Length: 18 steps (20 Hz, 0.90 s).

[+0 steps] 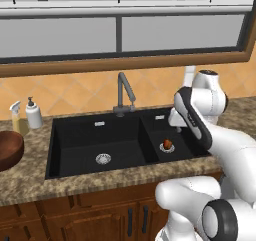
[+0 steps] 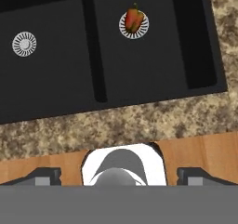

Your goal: Pick the bell pepper from the sink and place it in the bowl. Then pick the bowl and place it in the microwave. Then close the microwave door and press the start button.

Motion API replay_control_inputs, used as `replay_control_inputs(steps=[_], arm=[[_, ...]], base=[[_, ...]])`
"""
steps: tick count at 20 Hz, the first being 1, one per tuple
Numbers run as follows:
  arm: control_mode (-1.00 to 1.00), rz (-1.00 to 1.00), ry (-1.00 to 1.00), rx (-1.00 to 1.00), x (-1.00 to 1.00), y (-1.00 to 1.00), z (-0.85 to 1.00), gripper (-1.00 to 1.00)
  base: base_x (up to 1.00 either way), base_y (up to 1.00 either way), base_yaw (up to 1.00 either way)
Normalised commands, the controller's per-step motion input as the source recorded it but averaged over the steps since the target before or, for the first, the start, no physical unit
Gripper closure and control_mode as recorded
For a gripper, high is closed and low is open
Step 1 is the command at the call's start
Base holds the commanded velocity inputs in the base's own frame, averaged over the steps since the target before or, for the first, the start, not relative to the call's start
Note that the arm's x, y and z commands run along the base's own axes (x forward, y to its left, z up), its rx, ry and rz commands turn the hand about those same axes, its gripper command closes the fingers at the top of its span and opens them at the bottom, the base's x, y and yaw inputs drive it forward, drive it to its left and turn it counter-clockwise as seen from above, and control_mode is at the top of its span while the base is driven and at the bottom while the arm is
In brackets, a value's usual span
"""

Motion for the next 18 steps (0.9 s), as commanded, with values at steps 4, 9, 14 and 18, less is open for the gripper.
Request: replay_control_inputs(steps=[4, 9, 14, 18], arm=[[-1.0, -0.24, 0.09, 0.16, 0.48, -0.15, -0.3, -1.0], [-1.0, -0.06, 0.0, 0.03, 0.61, -0.15, -0.43, -1.0], [-1.0, 0.0, 0.02, 0.0, 0.53, -0.08, -0.45, -1.0], [-1.0, 0.0, 0.06, 0.0, 0.42, -0.22, -0.41, -1.0]], base=[[0.0, 0.0, 0.0], [0.0, 0.0, 0.0], [0.0, 0.0, 0.0], [0.0, 0.0, 0.0]])
